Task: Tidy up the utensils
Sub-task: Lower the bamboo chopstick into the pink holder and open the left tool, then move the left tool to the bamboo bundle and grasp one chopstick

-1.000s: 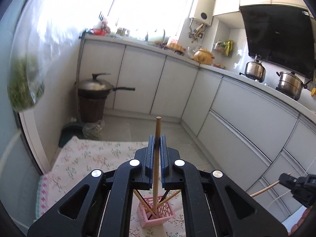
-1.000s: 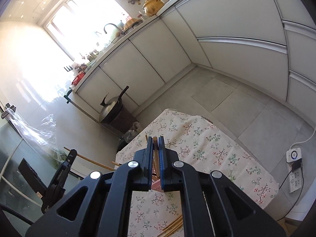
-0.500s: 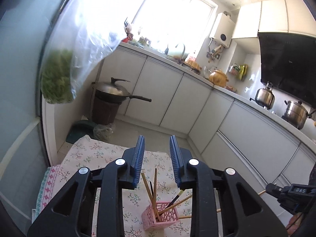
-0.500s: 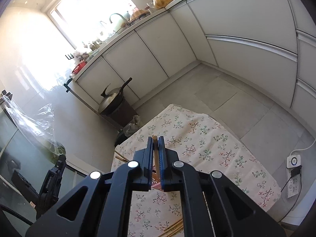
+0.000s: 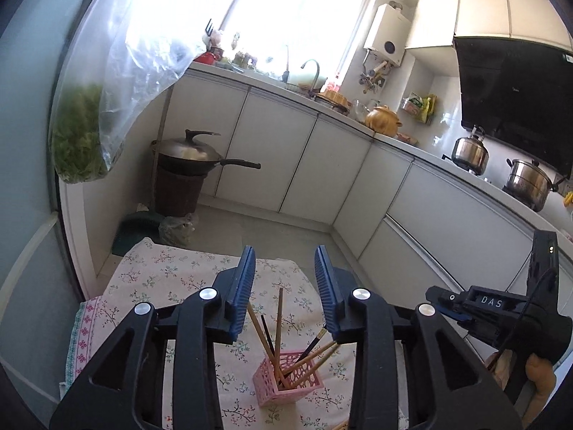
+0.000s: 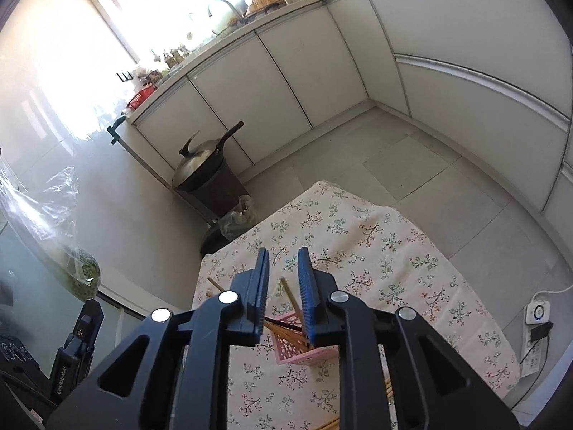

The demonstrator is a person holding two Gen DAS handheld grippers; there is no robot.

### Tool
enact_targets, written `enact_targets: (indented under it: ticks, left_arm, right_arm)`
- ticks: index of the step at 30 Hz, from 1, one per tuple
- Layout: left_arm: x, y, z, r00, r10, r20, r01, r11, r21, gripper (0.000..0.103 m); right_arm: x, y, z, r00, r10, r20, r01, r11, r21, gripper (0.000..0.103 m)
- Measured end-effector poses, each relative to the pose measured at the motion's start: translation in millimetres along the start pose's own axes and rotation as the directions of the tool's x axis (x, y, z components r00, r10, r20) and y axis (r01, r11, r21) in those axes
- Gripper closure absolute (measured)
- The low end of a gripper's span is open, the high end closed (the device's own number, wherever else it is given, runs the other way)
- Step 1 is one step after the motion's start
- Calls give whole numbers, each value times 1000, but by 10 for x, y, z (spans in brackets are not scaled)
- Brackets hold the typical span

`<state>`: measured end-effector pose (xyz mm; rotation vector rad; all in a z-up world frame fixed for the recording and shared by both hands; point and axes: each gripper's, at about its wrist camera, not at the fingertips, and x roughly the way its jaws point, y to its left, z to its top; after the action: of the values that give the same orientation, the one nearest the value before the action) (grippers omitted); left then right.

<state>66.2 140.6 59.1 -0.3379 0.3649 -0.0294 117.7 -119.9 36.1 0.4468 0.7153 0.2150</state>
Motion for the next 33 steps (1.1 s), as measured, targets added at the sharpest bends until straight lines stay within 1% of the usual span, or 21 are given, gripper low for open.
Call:
enact_targets:
  ticks: [4,6,7,8,10,11,12,13,15,16,18,23,25,31,33]
  left_arm:
    - [-42,-137,-55,1000,-5,15,5,999,35,56]
    - [-60,-204,-76,1000,-8,20,7,999,53,52]
    - [-59,-234,-84,1000,-5,21,3,998,62,47]
    - [-68,-271,-105,1000,2,25,-4,997,74,44]
    - [-79,-326,-131,999,16,37,-19,996,90,28]
    - [-92,-348,-149,999,18,44,-22,995,97,26]
    - [-100,-370,-161,999,15,47,-20,994,104,23]
    - [-96,-394,-167,999,15,46,-20,994,110,22]
    - [-93,-434,-187,999,23,43,-28,992,124,17]
    - [-92,-451,-203,999,31,44,-36,991,130,14]
    - [-87,-472,-236,999,39,38,-44,988,147,12]
    - [-53,-533,-344,999,47,5,-48,981,187,8]
    - [-39,-562,-380,999,49,-7,-47,979,200,7]
    - [-13,-649,-485,998,45,-34,-36,970,240,7]
    - [21,-684,-524,998,47,-50,-32,965,259,7]
  right_arm:
    - [-146,59,-132,999,-36,40,39,996,-75,76]
    - [-222,87,-184,997,-44,59,49,994,-102,76]
    - [-266,98,-214,996,-49,71,58,992,-116,75]
    - [-305,108,-240,995,-57,84,67,990,-126,73]
    - [-369,120,-287,992,-69,101,83,986,-146,69]
    - [-395,118,-310,991,-73,108,89,985,-150,68]
    - [-429,110,-341,990,-81,117,99,983,-155,65]
    - [-457,98,-363,989,-85,124,104,982,-156,59]
    - [-508,69,-406,986,-95,138,117,980,-159,54]
    - [-539,59,-431,984,-101,148,125,978,-165,53]
    - [-596,49,-469,979,-116,168,146,973,-178,50]
    - [-746,-33,-544,965,-147,219,188,966,-180,36]
    - [-795,-96,-568,960,-157,233,197,967,-160,25]
    - [-881,-336,-636,951,-196,240,228,967,-113,11]
    - [-897,-427,-665,950,-204,237,233,967,-100,9]
